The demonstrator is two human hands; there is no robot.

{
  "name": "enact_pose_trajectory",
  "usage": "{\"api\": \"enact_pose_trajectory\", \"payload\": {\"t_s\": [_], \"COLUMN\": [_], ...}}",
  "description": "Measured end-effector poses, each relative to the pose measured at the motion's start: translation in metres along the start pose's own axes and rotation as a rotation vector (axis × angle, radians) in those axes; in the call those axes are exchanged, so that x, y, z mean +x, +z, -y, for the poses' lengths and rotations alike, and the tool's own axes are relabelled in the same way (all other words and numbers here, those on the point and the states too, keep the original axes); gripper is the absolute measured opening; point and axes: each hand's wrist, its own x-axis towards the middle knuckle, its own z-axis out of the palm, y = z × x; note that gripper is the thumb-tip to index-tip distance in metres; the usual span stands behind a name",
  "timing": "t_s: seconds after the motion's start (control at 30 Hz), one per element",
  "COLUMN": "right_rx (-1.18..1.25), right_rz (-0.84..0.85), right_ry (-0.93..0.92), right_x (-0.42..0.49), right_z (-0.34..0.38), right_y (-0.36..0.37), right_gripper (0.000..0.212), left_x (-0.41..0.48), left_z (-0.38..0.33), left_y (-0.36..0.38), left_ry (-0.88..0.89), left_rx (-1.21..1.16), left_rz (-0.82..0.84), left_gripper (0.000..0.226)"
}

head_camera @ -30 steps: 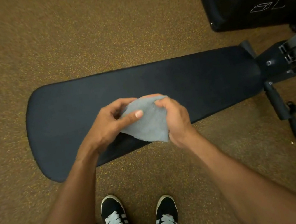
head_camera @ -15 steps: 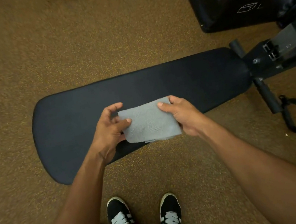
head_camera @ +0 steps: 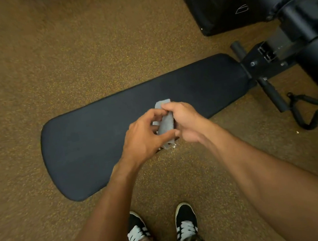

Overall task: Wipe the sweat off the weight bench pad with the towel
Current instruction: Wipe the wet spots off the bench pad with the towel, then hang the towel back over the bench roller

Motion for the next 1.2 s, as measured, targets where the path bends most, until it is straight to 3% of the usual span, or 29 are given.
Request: {"api": "enact_pose_trajectory", "payload": {"t_s": [0.17,0.27,0.37,0.47,0.57,0.7,0.8,0.87,1.0,1.1,1.2], "right_rx": [0.004,0.053,0.104,0.081,0.123,0.086,0.001,-0.115,-0.617,-0.742,-0.681], "right_rz": [0.128,0.162,0.131,0.067,0.038,0.044,0.058,-0.011,-0.333,-0.500,-0.533], "right_ry": [0.010,0.009,0.001,-0.004,-0.002,-0.001,0.024,0.029,-0.058,-0.126,-0.144], "right_x": [-0.013,-0.028,-0.046,-0.058,-0.067,-0.082,-0.099,-0.110,-0.142,-0.169,-0.193], "right_z": [0.005,0.008,0.012,0.005,0.002,0.020,0.043,0.059,0.095,0.124,0.141], "right_y": [-0.010,-0.020,-0.035,-0.048,-0.064,-0.093,-0.124,-0.148,-0.194,-0.232,-0.276], "right_gripper": [0.035,0.037,0.044,0.044,0.045,0.050,0.047,0.037,0.008,0.012,0.020], "left_x": [-0.002,-0.006,-0.010,-0.016,-0.014,0.001,0.019,0.034,0.061,0.079,0.105], "left_z": [-0.006,-0.015,-0.034,-0.047,-0.051,-0.060,-0.080,-0.096,-0.136,-0.172,-0.213], "left_y": [-0.007,-0.011,-0.009,0.004,0.014,0.018,0.031,0.043,0.075,0.101,0.126], "left_ry": [0.033,-0.057,-0.124,-0.068,0.002,-0.167,-0.256,-0.245,-0.136,-0.076,-0.031], "left_rx": [0.091,-0.069,-0.314,-0.143,-0.030,-0.459,-0.573,-0.614,-0.647,-0.630,-0.592], "left_rz": [-0.095,-0.080,0.114,0.231,0.248,0.386,0.389,0.337,0.245,0.264,0.275], "left_gripper": [0.013,0.019,0.026,0.039,0.036,0.041,0.019,0.013,0.014,0.018,0.018]}}
